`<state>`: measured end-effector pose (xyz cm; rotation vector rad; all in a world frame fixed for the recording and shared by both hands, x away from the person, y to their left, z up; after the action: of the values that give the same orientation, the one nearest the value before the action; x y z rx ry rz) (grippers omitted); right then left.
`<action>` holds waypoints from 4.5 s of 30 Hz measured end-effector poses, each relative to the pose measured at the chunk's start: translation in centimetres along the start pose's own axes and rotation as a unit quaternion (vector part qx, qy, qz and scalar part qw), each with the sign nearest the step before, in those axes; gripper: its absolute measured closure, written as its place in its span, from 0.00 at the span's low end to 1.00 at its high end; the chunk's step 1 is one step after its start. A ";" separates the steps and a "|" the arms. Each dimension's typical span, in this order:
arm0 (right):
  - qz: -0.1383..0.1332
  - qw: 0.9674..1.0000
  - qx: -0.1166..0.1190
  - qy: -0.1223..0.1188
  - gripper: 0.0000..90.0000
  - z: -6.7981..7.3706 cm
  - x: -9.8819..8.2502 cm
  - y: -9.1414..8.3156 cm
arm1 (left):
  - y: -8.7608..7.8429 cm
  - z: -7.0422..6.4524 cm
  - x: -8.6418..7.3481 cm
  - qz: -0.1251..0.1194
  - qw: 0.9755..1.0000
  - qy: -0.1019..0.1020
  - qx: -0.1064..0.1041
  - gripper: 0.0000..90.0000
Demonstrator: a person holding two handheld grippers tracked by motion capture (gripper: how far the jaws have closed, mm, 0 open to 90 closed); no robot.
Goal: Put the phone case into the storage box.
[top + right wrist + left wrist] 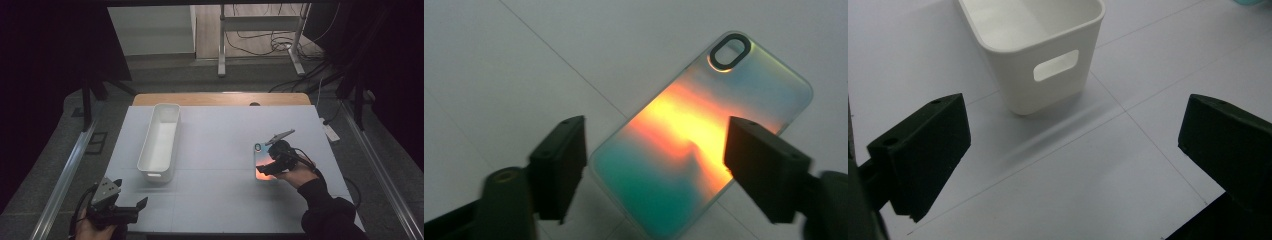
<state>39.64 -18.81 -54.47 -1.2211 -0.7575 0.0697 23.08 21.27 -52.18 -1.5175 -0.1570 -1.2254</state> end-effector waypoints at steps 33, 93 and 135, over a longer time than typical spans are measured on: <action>0.038 0.997 0.040 -0.048 0.99 3.2 -0.8 3.0 | 0.0 0.0 0.0 0.001 1.000 0.002 0.001 0.01; 0.047 0.999 -0.013 0.005 0.99 -3.0 -2.9 1.9 | 0.0 -0.1 0.0 -0.001 1.000 0.006 -0.003 0.01; -0.004 0.999 -0.033 0.023 0.21 -4.4 0.1 0.3 | 0.1 -0.3 0.0 0.002 1.000 0.013 -0.006 0.01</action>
<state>42.27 -22.24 -55.22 -1.2791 -0.7291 0.0106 22.95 20.96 -52.25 -1.5105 -0.1298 -1.2444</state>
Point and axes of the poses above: each handheld gripper's, and its own axes: y roughly forward along the jaws, x roughly out of its top, z roughly to its left, the point moved 9 cm from there along y, roughly forward along the jaws, and after that the axes turned 14 degrees about y, right-handed, at the moved point
